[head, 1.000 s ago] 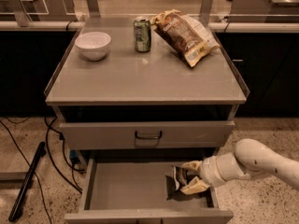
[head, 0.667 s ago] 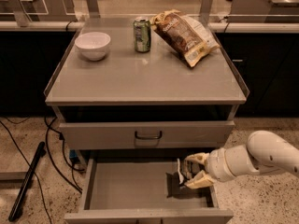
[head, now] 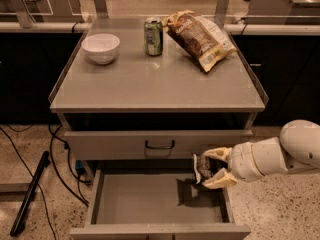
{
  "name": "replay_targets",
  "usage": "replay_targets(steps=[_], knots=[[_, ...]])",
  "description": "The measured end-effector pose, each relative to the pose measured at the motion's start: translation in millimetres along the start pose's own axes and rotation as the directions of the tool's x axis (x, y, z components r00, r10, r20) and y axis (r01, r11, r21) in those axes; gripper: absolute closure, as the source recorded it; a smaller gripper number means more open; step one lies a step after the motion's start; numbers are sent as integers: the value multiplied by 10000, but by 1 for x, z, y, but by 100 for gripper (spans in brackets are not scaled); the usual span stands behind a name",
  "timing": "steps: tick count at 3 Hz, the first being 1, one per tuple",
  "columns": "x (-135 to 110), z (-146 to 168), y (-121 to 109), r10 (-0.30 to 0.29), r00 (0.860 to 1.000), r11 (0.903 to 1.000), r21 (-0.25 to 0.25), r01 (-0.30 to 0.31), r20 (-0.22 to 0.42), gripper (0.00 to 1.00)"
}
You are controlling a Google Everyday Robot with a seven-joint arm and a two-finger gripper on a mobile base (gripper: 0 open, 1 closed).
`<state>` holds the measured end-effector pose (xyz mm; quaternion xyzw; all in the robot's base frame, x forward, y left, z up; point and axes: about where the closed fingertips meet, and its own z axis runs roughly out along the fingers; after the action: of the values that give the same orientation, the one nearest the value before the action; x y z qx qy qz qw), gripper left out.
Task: Pick rxbar chocolate from middle drawer and place on counter
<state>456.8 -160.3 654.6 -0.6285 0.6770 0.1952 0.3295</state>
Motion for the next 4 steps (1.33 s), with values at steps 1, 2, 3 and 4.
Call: replay_targets(steps=[1, 2, 3, 4], knots=[[-18, -17, -6, -128, 9999, 9999, 73, 128, -16, 100], [-47, -47, -16, -89, 9999, 9998, 192, 91, -137, 100], [-91, -91, -34, -171, 9994, 9990, 414, 184, -312, 100], [-131, -120, -58, -451, 9985, 9963, 714, 473, -323, 100]])
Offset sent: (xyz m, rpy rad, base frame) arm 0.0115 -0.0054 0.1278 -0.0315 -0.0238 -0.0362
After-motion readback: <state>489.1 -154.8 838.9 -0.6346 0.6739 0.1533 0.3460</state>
